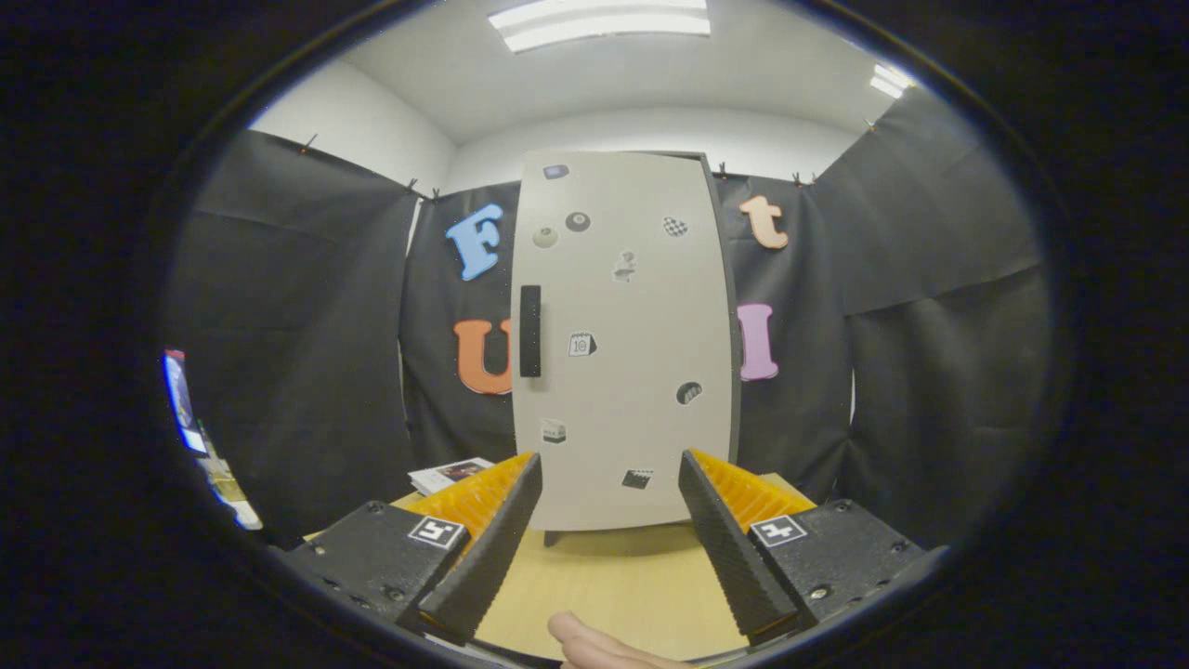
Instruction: Open the shoe cabinet door, grab the shoes and put them into the shoe cabinet, then close the shoe cabinet door.
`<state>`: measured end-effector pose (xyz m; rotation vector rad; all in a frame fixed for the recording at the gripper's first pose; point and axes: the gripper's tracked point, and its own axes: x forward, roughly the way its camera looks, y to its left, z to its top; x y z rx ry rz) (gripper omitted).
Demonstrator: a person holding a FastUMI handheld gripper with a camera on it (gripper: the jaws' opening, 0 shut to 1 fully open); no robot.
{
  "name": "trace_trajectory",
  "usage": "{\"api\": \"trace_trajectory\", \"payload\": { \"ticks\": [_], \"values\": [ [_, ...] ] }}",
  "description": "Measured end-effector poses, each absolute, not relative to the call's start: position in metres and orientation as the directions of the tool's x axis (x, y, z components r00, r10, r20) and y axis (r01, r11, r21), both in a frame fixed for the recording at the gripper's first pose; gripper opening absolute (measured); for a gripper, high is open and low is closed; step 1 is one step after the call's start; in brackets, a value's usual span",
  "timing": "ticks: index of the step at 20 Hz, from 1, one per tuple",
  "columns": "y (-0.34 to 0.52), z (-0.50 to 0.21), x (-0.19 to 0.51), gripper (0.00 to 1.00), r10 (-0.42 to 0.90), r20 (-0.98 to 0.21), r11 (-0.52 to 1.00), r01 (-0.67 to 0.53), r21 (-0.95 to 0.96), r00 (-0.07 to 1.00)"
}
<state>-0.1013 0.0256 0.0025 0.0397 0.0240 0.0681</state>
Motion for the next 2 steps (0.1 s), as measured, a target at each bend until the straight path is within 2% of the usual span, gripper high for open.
{"api": "trace_trajectory", "payload": {
  "ticks": [2],
  "values": [
    [0.024,0.0035,-0.1043,0.97,0.061,-0.013,0.998,-0.061,0.033,0.998]
  ]
}}
